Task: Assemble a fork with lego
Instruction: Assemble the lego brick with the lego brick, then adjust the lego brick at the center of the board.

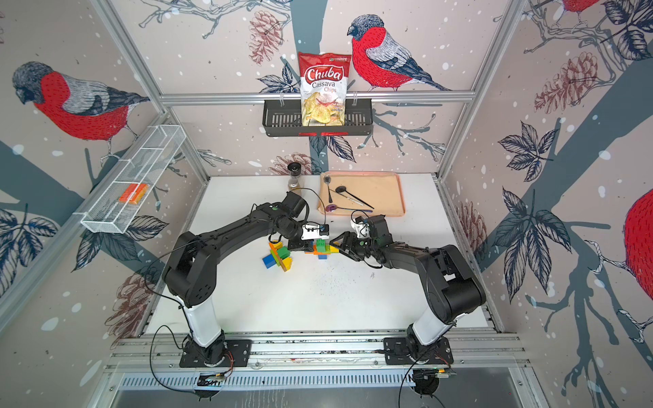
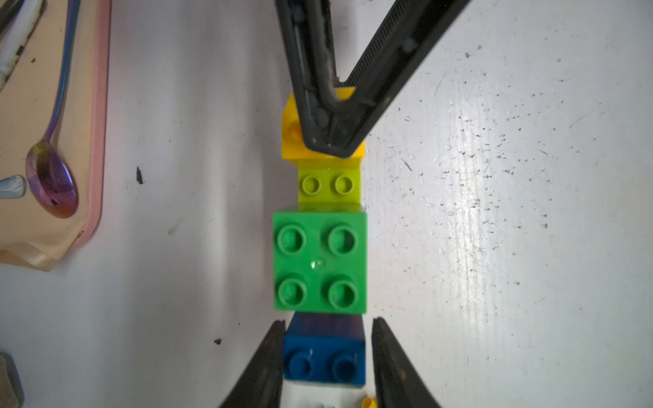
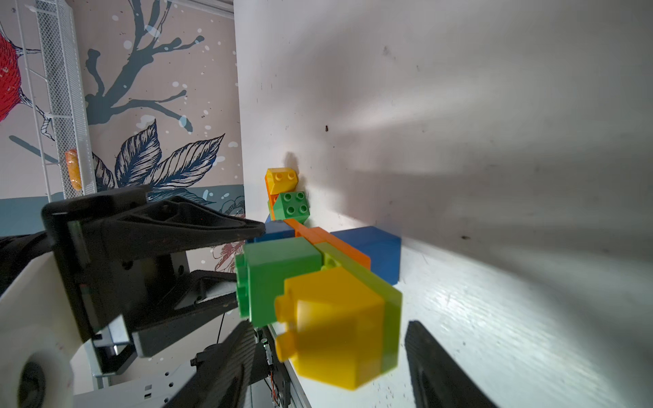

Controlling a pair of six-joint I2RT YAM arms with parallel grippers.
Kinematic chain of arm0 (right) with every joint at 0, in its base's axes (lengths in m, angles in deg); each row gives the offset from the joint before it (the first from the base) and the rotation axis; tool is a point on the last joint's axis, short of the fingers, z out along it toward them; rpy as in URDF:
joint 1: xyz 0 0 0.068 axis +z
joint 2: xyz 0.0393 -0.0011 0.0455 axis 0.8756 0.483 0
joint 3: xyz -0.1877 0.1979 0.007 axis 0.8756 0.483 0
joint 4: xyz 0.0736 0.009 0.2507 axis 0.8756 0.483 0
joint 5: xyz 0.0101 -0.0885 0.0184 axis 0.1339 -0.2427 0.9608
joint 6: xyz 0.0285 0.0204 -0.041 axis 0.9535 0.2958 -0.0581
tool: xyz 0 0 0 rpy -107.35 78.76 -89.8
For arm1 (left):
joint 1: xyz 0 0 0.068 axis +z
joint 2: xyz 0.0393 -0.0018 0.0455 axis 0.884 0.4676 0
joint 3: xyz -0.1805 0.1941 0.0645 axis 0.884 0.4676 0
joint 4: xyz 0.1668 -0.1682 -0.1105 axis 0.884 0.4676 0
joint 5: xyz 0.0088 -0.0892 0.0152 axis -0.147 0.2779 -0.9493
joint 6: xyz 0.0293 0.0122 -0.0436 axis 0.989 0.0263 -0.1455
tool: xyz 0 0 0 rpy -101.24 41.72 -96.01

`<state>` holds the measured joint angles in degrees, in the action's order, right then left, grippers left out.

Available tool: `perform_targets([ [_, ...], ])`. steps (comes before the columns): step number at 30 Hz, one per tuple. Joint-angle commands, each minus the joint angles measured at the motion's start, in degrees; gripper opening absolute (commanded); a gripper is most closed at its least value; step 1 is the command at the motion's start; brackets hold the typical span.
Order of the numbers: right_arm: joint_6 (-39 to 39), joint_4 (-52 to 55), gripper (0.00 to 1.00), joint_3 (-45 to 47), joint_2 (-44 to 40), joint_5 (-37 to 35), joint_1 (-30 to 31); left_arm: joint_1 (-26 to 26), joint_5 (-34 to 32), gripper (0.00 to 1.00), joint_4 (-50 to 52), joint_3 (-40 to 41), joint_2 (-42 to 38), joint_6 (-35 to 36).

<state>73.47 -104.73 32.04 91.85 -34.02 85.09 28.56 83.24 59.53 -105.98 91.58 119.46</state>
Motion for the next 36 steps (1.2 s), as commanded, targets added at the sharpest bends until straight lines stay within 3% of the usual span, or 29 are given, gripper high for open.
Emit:
perform_targets([
  [1,-0.99,0.70,0.73,-0.13,-0.29,0.07,-0.25,-0.01,0.37,0.47,-1.51,0.78,-0.70,-0.71],
  [11,-5.88,8.28,0.80,-1.50,-3.86,-3.00,-1.66,1.10,0.33,0.57,-4.17,2.69,-3.37,-2.92],
  [15,-11.65,16.75,0.78,-4.26,-7.04,-8.06,-2.05,2.50,0.65,0.58,-6.11,4.79,-6.95,-4.68],
  [19,-18.47,27.18,0.73,-9.50,-9.09,-17.95,-0.99,4.74,2.56,0.58,-10.29,8.53,-12.16,-8.86],
  [25,-25.20,40.02,0.47,-21.69,-7.93,-32.95,5.16,8.95,3.93,0.60,-21.60,15.88,-20.78,-24.46],
  [29,-25.85,46.75,0.44,-30.30,-3.97,-39.54,10.90,11.78,3.00,0.61,-26.50,18.88,-24.60,-39.94],
  [36,-21.91,52.19,0.45,-37.65,1.31,-45.13,18.64,14.27,9.13,0.60,-35.76,25.92,-26.30,-56.57],
])
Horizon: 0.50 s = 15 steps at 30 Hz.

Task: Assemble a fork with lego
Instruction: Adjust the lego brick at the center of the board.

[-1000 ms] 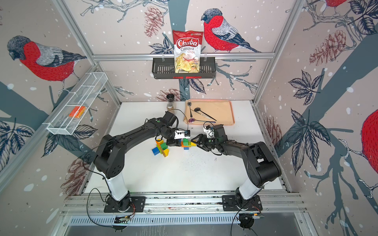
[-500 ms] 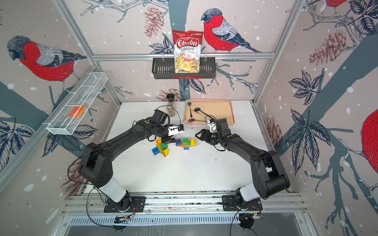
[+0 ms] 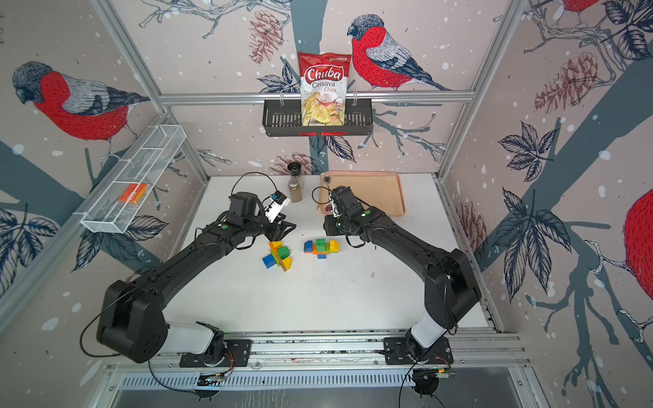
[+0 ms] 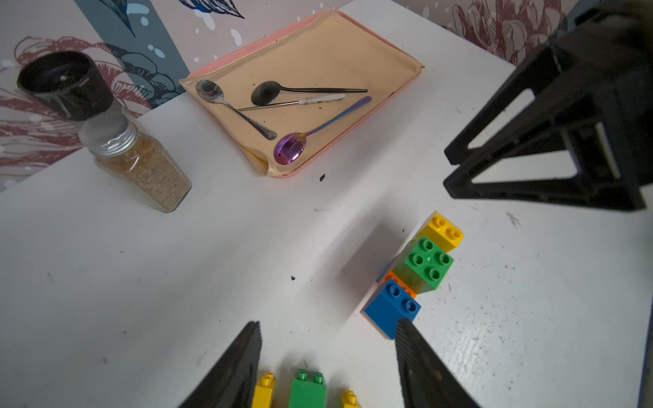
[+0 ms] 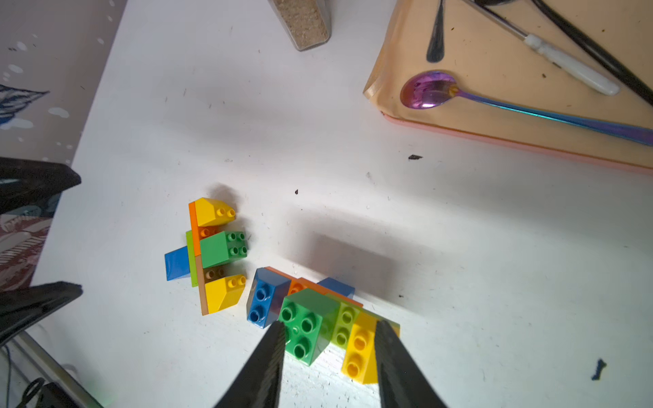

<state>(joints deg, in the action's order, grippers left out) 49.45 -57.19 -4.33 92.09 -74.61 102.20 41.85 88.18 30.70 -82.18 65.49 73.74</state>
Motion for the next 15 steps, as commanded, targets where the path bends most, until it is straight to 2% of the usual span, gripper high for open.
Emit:
perform_targets([
  [1,2.76,4.81,0.45,-1.45,1.50,-4.77,2.05,1.42,5.67,0.59,-8.45,2.93,-0.18,-12.60],
  [3,3.73,5.87,0.44,-2.76,2.92,-5.24,3.28,2.37,9.90,0.59,-12.44,5.20,-0.25,-15.58],
  [6,4.78,8.10,0.44,-5.31,5.26,-6.38,4.51,3.54,11.09,0.58,-15.06,6.81,-0.30,-18.27],
  [15,7.31,10.43,0.40,-7.94,9.20,-7.37,5.84,4.18,13.58,0.55,-15.22,7.40,1.61,-17.21],
])
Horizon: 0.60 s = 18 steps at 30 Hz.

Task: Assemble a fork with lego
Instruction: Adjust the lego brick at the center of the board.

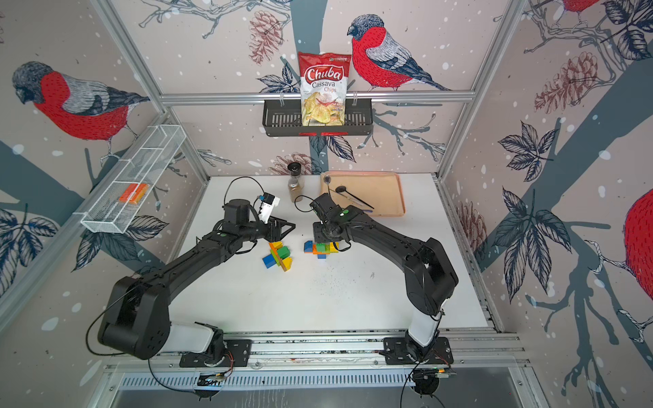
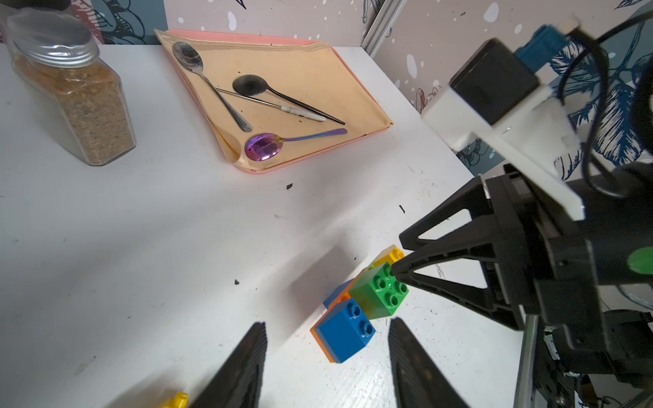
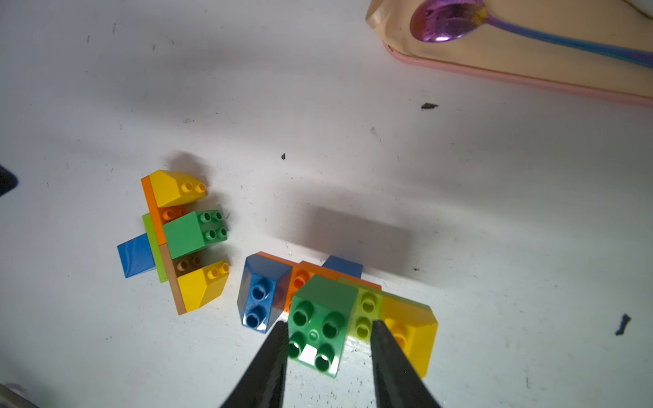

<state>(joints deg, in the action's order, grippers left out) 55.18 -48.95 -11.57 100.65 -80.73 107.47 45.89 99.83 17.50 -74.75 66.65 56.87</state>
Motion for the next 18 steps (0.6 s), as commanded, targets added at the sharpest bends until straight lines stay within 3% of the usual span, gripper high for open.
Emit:
perform_targets([
  [1,1.84,2.25,0.39,-0.63,0.66,-1.54,0.75,0.11,2.17,0.55,-1.89,-0.01,0.63,-0.20],
  [18,2.47,3.09,0.32,-0.34,0.49,-0.73,0.58,0.35,3.48,0.51,-1.96,-0.19,2.94,0.27],
])
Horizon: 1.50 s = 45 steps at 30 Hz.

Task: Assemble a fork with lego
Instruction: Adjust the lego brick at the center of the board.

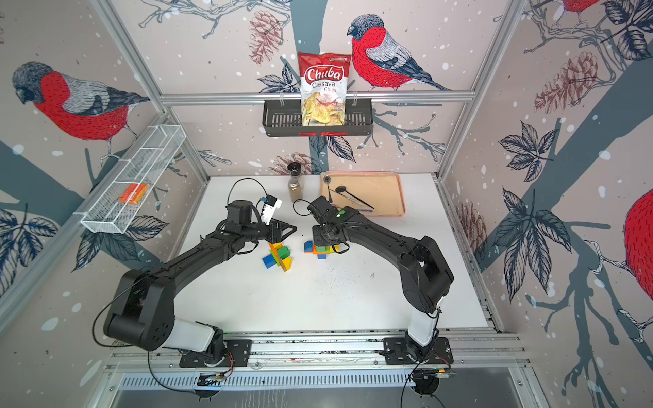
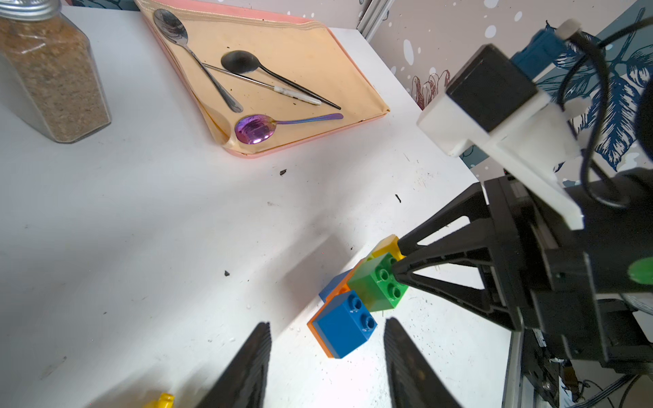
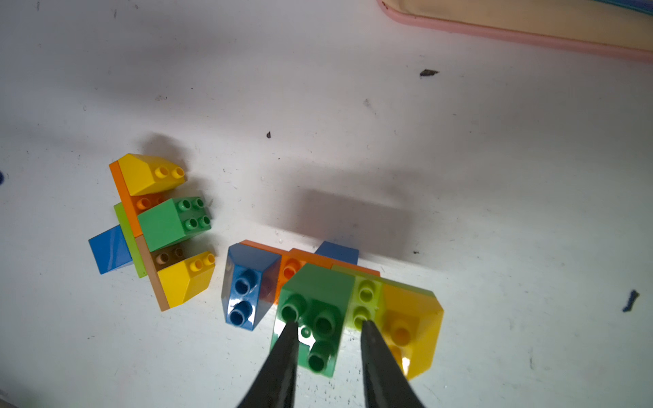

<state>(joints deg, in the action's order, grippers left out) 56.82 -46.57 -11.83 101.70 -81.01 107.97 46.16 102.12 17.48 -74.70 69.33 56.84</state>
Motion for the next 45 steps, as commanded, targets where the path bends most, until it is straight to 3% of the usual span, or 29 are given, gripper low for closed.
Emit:
perform_targets([
  [1,0.87,0.66,0.32,0.03,-0.61,-0.47,0.05,0.14,1.04,0.51,-1.95,-0.23,0.34,0.28],
  [28,2.61,-0.13,0.19,6.34,0.95,0.59,0.41,0.58,1.14,0.48,0.13,-2.40,1.16,1.49],
  [36,2.81,-0.52,0.25,5.76,0.26,0.48,0.41,0.67,1.01,0.49,1.65,-3.92,1.55,2.10],
  [45,1.58,0.18,0.34,-1.40,0.12,2.06,0.61,0.59,1.40,0.48,1.41,-3.63,1.40,1.77],
])
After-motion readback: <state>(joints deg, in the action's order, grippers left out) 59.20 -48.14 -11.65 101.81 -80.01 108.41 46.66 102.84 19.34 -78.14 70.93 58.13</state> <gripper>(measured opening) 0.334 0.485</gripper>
